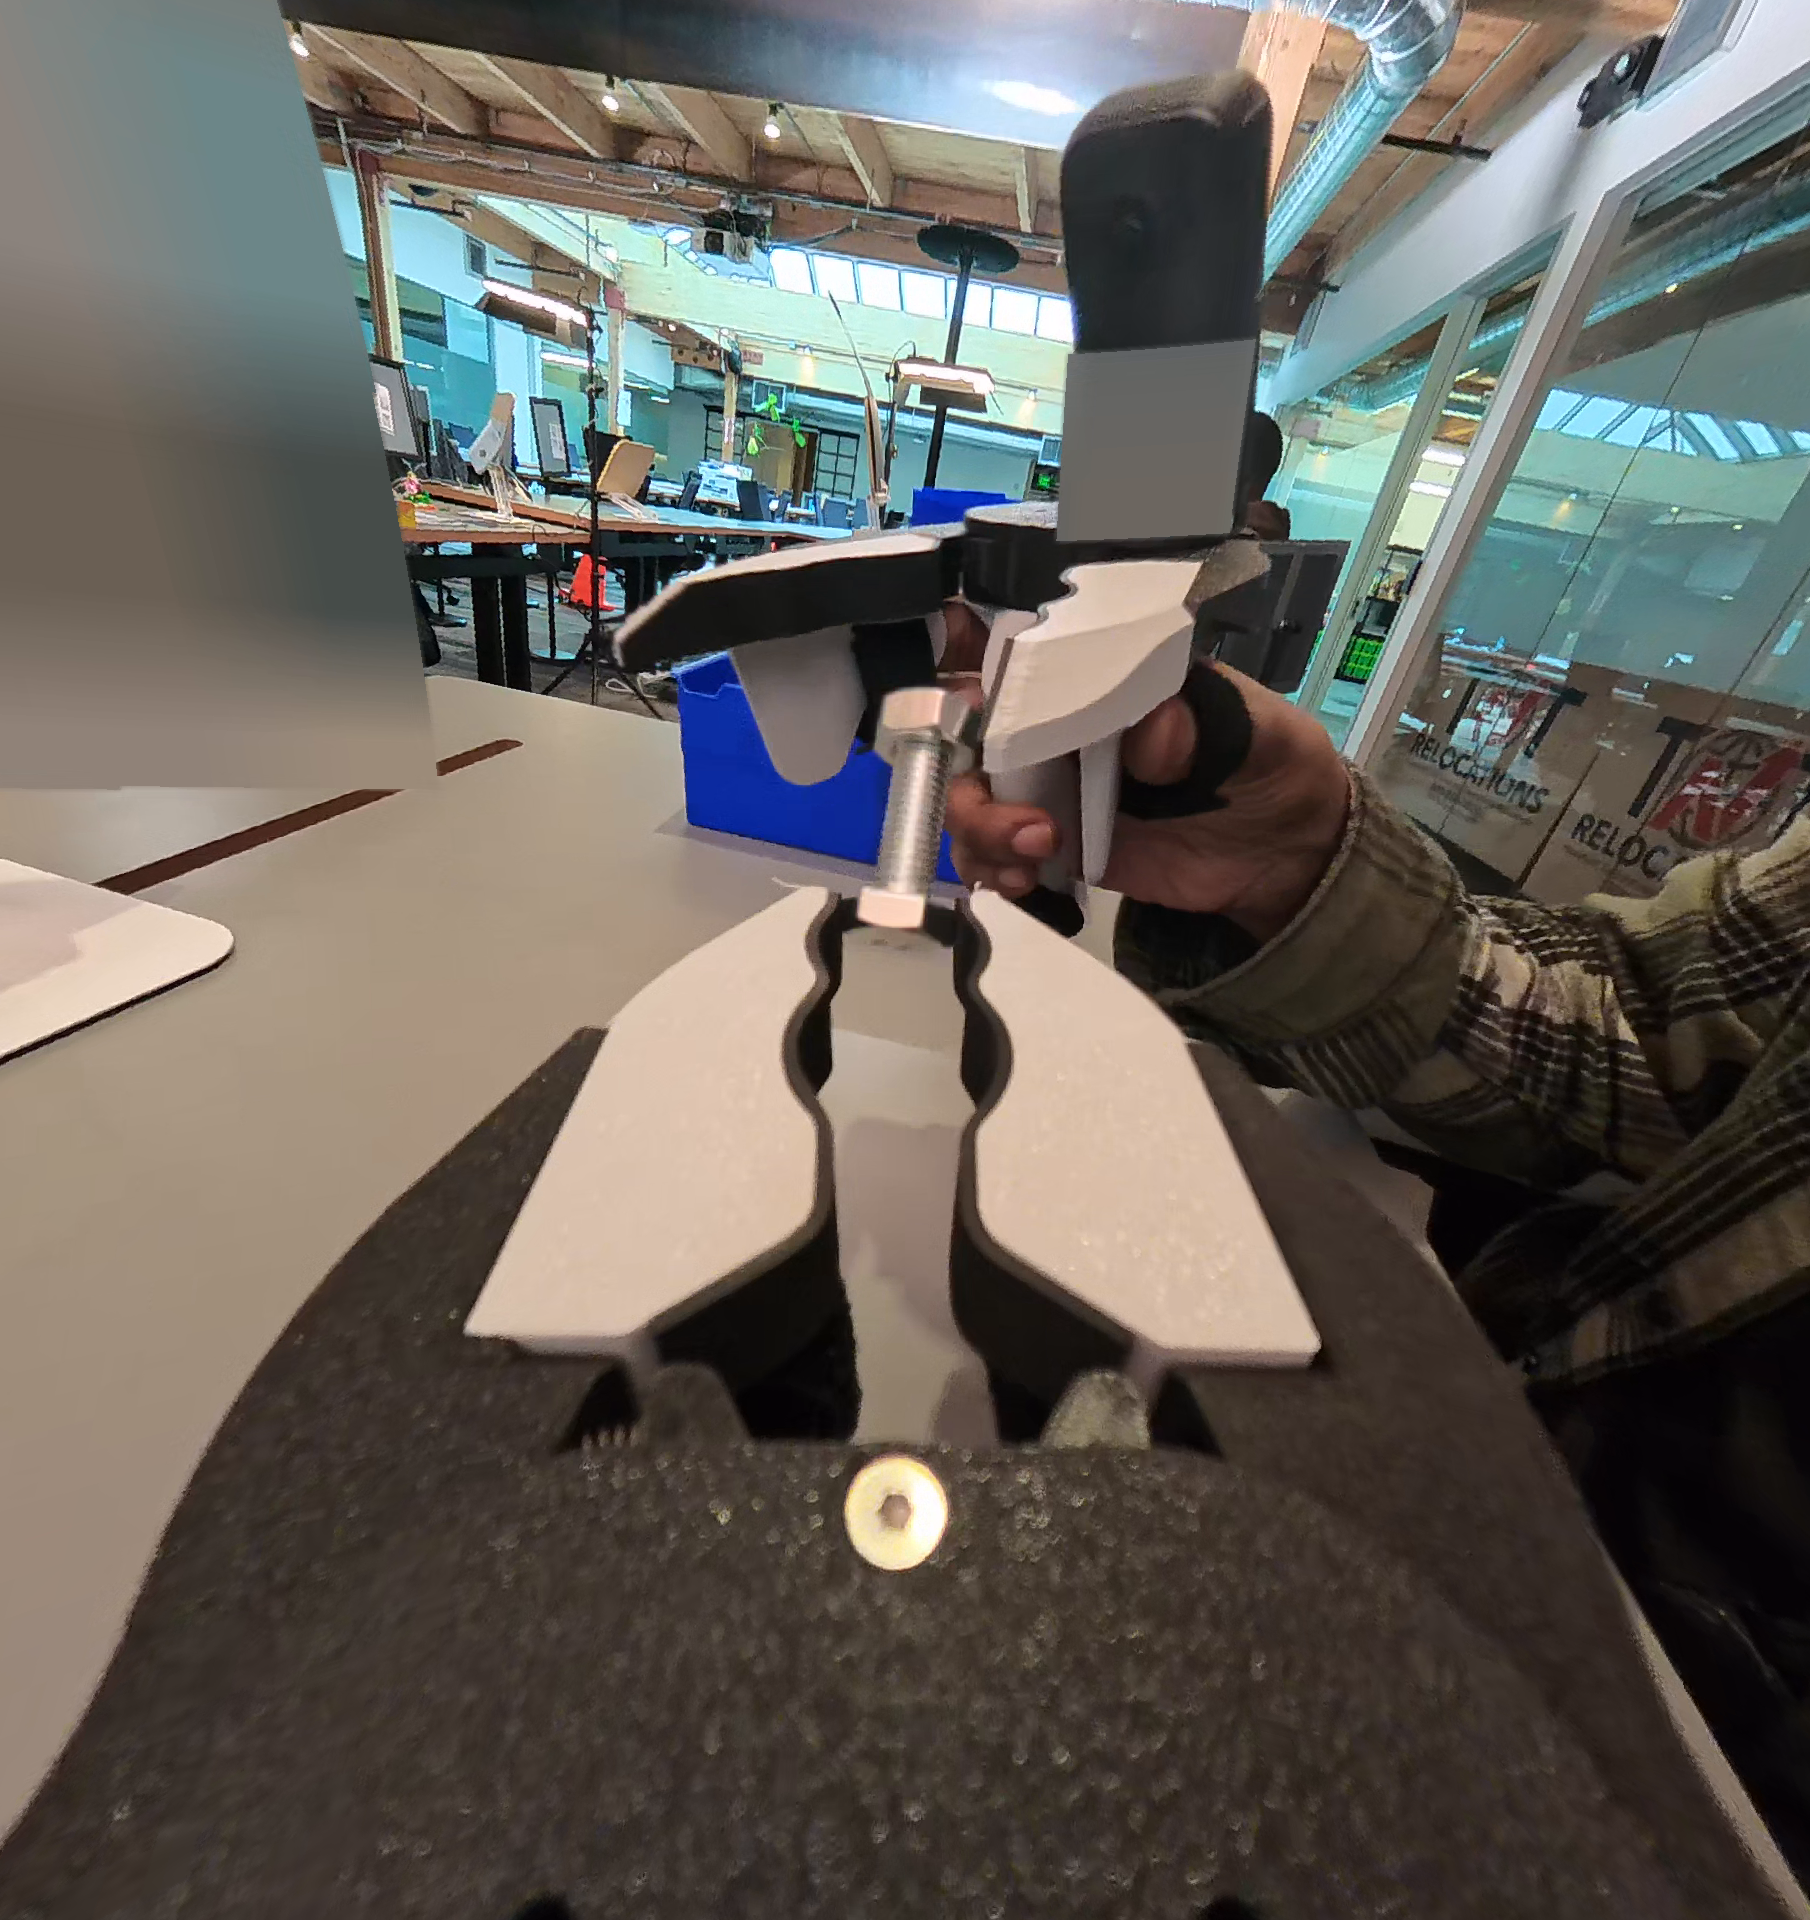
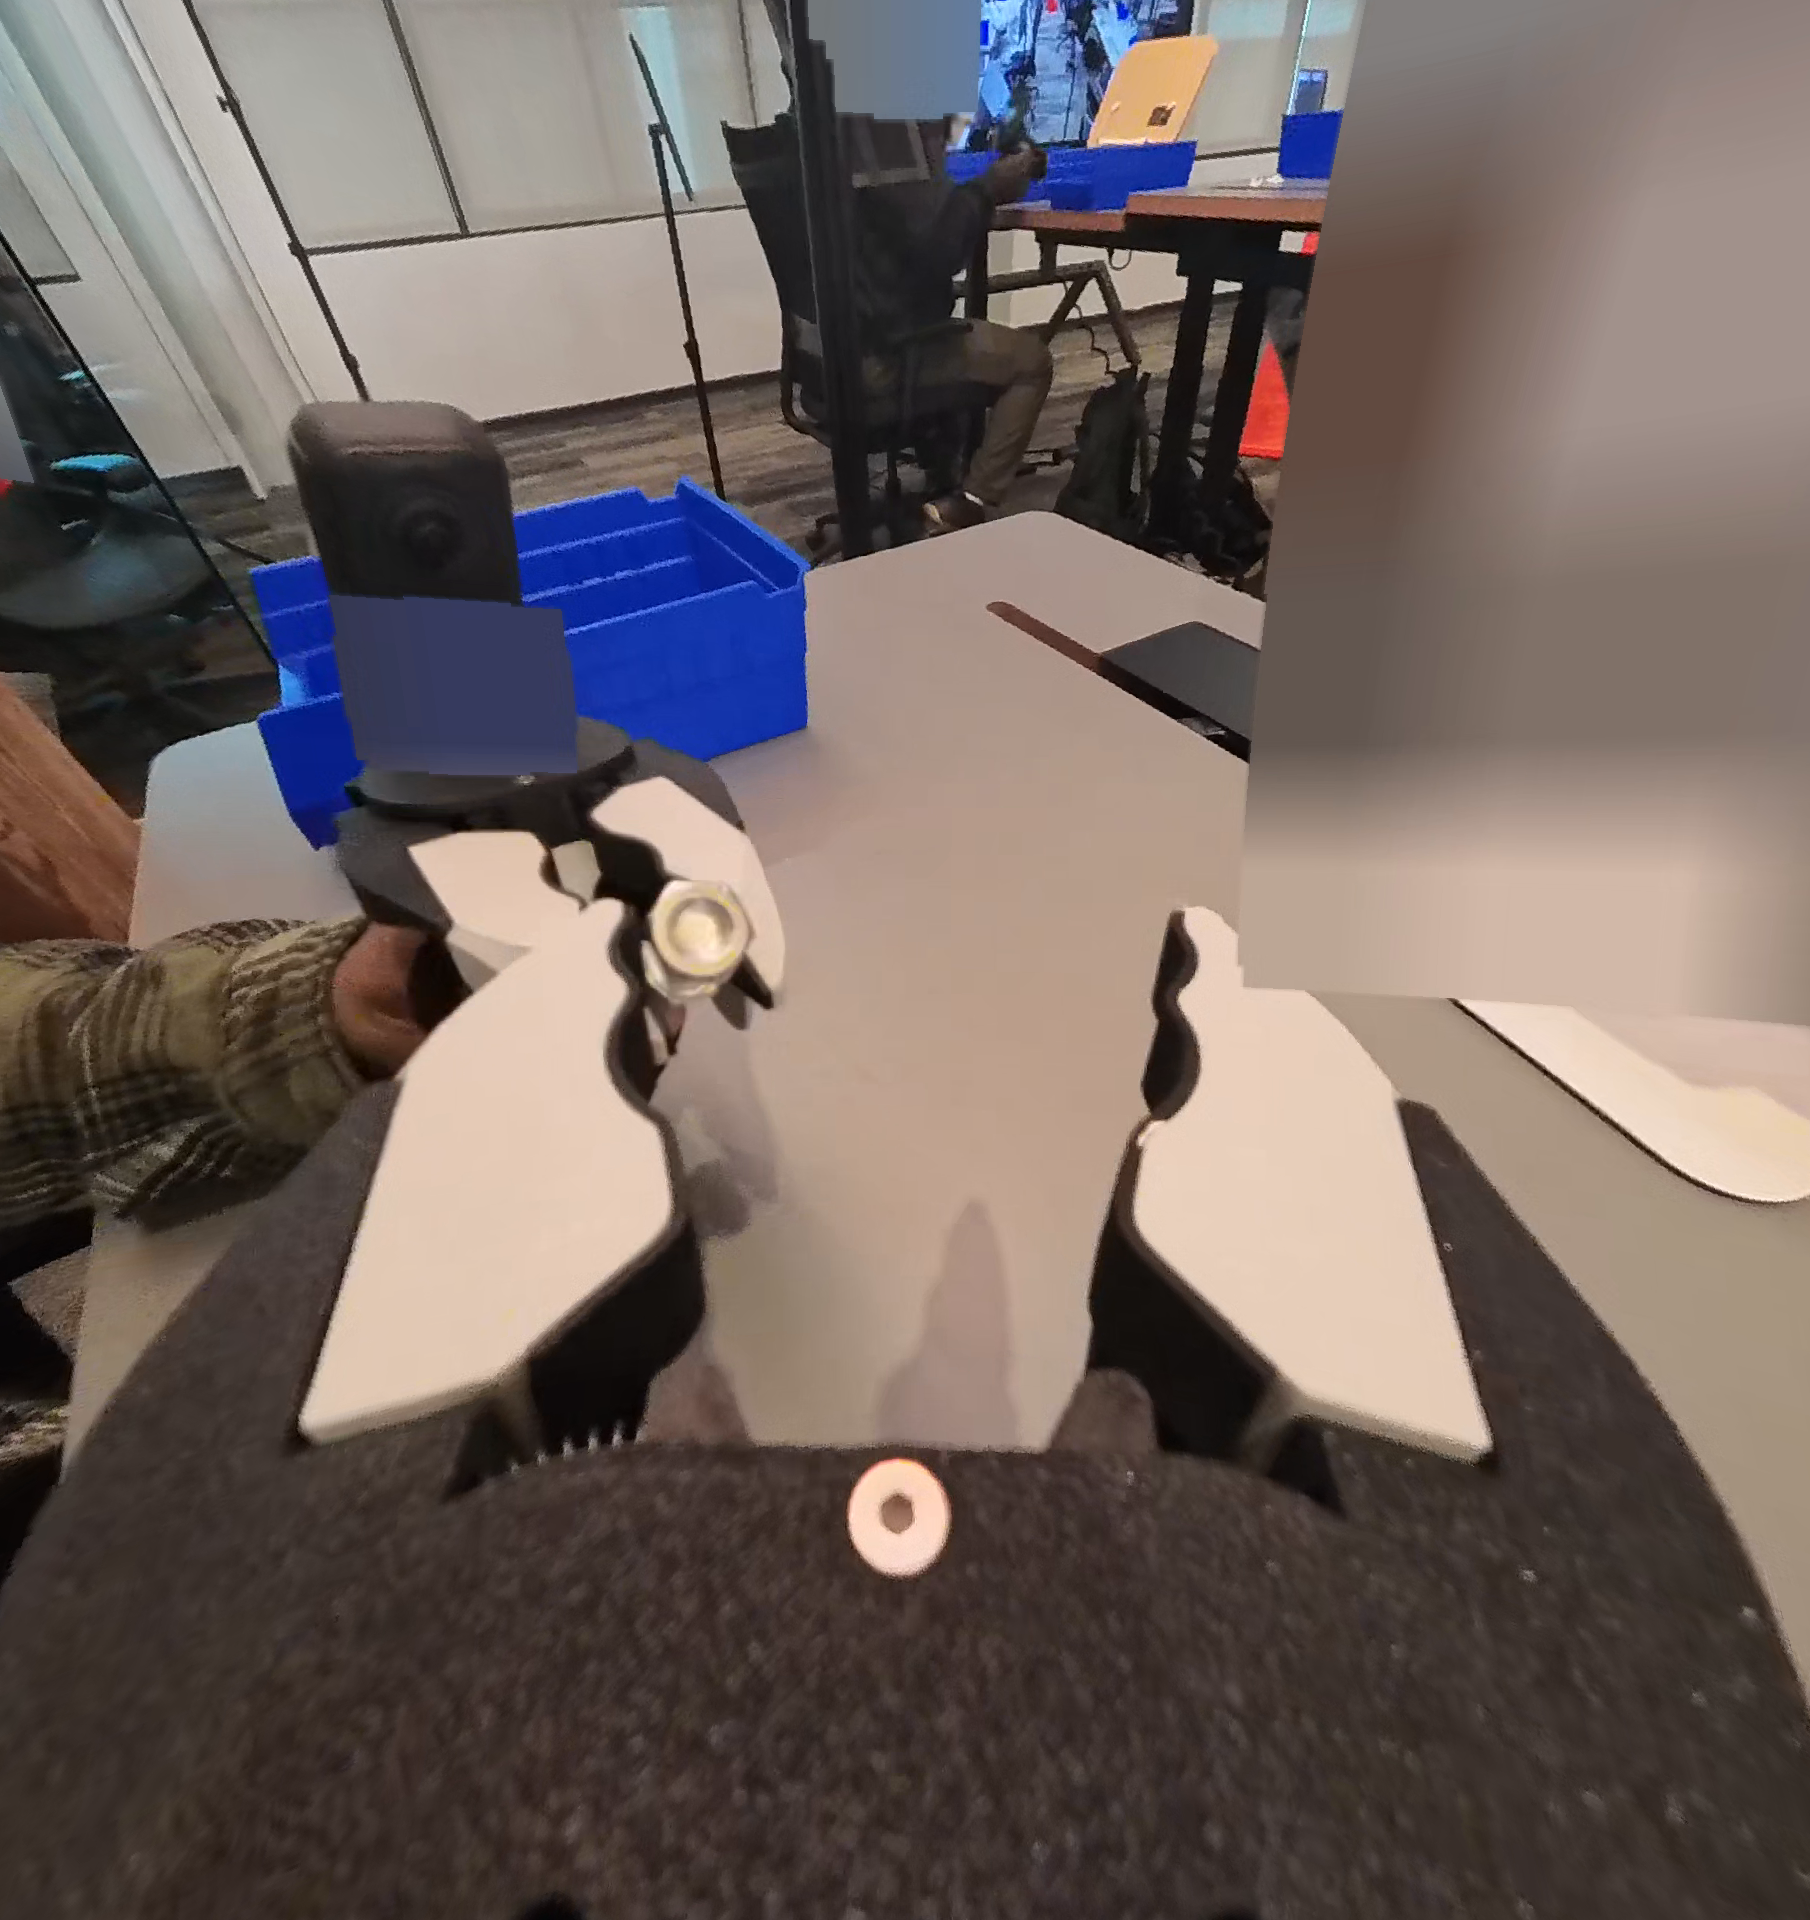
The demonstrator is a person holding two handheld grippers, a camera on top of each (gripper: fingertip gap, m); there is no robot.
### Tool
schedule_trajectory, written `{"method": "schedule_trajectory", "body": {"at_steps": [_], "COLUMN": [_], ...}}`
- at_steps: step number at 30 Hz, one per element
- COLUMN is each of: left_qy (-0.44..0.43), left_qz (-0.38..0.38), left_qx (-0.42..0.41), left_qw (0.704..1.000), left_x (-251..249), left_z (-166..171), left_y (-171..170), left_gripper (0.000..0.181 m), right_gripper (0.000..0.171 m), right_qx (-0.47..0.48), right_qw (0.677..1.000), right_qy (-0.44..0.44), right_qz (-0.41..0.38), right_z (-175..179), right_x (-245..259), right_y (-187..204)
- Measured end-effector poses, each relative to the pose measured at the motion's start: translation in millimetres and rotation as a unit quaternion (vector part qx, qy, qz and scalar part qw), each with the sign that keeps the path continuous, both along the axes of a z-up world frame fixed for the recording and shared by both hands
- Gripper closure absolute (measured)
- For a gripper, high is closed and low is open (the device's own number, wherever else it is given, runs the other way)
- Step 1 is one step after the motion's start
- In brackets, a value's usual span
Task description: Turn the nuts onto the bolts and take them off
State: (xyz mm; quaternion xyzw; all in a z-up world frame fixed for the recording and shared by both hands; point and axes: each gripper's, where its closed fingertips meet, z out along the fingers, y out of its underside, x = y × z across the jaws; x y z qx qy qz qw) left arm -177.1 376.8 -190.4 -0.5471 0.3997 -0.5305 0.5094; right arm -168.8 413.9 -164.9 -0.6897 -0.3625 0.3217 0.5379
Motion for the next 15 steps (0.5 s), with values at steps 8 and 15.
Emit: {"method": "schedule_trajectory", "body": {"at_steps": [8,15], "left_qy": [-0.004,-0.066], "left_qz": [-0.003,0.01], "left_qx": [-0.002,-0.04], "left_qw": [1.0,0.997], "left_x": [0.8,-13.4], "left_z": [0.2,12.9], "left_y": [-1.4,9.8], "left_gripper": [0.162,0.162], "right_gripper": [0.086,0.103], "right_qx": [0.001,0.01], "right_qw": [0.999,0.994], "right_qy": [0.039,0.086], "right_qz": [0.031,0.06], "right_z": [7.9,16.6], "right_x": [-4.7,8.4], "right_y": [0.3,-12.4]}}
